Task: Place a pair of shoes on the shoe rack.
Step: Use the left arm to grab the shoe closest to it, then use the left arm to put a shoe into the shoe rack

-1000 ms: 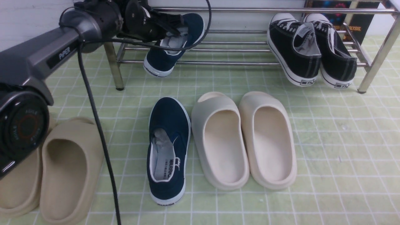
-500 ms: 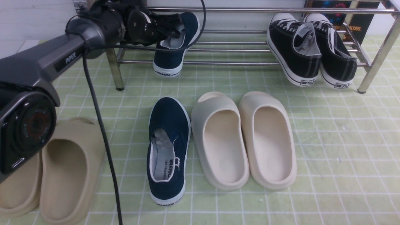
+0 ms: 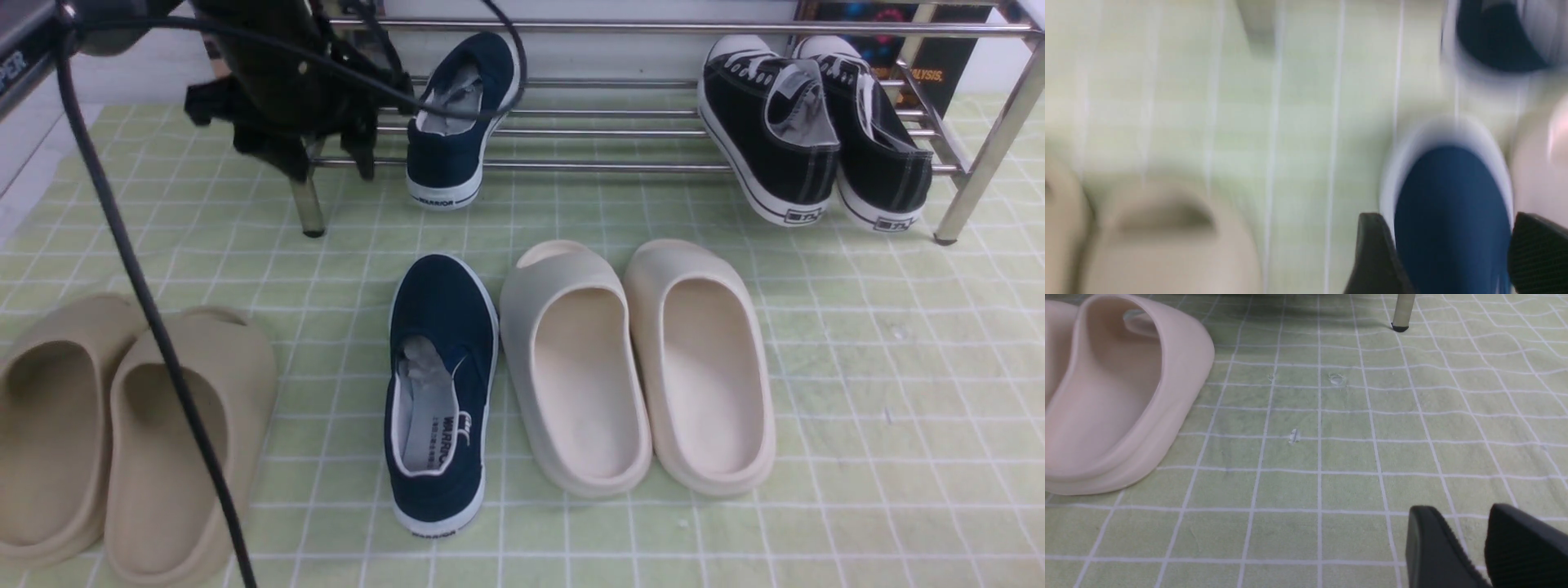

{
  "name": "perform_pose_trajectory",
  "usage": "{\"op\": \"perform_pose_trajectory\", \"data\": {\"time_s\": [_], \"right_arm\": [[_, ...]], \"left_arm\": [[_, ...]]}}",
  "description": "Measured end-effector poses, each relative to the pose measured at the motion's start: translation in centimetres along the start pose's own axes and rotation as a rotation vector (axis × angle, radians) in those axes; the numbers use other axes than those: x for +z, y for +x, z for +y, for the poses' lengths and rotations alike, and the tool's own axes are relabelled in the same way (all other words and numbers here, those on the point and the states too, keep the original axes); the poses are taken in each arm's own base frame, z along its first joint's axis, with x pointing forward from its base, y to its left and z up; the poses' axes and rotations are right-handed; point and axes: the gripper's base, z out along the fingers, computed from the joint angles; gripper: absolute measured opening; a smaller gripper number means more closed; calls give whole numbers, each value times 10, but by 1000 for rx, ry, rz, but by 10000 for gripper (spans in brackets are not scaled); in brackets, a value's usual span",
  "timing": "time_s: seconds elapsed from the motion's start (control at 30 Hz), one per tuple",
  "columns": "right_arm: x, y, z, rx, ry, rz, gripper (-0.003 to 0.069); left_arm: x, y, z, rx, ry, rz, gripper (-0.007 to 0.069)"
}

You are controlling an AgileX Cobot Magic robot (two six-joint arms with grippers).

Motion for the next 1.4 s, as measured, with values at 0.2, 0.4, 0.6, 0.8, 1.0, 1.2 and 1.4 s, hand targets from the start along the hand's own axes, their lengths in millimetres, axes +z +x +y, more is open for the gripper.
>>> {"op": "perform_pose_trajectory", "data": {"time_s": [0.2,0.4,0.6,0.8,1.0,1.2,1.4], "right_arm": [[0,0,0,0,0,0,238],[0,0,0,0,0,0,238],[0,0,0,0,0,0,238],[0,0,0,0,0,0,238],[0,0,0,0,0,0,238],[0,0,0,0,0,0,238],[0,0,0,0,0,0,238]], "left_arm": [[52,62,-15,26,107,240,423],[89,89,-25,71,32,180,354],[104,90,-20,20,-76,131,45],[68,89,-17,63,-113,176,-10],[-3,72,-37,141,60,107,-9],[-7,9,-73,172,207,-4,-9],[43,-51,-92,170,180,-109,-9]]}}
